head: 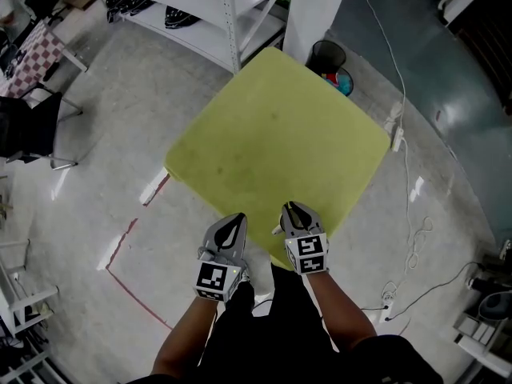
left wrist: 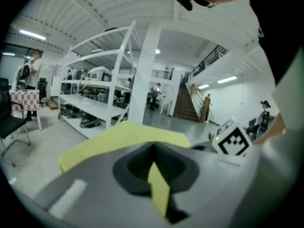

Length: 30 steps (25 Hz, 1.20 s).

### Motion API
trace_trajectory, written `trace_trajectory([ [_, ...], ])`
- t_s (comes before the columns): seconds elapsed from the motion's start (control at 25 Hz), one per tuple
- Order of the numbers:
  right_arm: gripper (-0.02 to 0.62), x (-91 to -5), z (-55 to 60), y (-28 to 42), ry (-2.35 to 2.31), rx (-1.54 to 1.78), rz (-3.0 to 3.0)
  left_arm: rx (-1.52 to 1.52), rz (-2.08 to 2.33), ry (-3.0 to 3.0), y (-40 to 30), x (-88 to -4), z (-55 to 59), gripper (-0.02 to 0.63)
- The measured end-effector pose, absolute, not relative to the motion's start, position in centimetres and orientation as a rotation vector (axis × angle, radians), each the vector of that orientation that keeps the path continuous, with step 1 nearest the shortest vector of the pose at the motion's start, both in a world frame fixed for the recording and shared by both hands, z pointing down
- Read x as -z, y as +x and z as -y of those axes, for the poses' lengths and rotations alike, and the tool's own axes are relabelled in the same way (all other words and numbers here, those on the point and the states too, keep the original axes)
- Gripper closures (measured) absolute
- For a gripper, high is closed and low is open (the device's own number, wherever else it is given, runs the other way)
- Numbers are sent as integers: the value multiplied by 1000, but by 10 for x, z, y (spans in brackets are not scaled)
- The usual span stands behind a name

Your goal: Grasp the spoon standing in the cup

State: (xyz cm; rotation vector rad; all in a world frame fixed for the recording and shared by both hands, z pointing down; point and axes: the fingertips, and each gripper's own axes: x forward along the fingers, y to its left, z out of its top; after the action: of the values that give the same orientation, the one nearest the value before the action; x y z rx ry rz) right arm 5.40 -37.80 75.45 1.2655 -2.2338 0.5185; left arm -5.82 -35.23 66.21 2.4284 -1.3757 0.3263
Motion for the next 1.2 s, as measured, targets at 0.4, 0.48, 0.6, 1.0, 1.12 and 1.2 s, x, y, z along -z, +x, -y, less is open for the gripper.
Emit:
trace_trajectory([
  [0.4, 566, -748, 376, 53, 1267, -486, 2251, -312, 1364, 2431, -55, -661, 349, 600],
  [0.48, 568, -744, 376, 54, 1278, -482, 2257, -312, 1365, 2434, -56, -660, 348, 600],
  [0.6, 568, -734, 375, 56, 1305, -465, 2272, -305, 1373, 2444, -56, -654, 347, 600],
  [1.0, 568, -639, 363, 62, 1452, -298, 2371, -253, 1340, 2527, -48, -615, 336, 600],
  [1.12, 568, -604, 358, 64, 1522, -250, 2393, -235, 1317, 2563, -46, -601, 332, 600],
  [1.2, 568, -582, 353, 67, 1566, -208, 2403, -228, 1307, 2588, -46, -592, 329, 600],
])
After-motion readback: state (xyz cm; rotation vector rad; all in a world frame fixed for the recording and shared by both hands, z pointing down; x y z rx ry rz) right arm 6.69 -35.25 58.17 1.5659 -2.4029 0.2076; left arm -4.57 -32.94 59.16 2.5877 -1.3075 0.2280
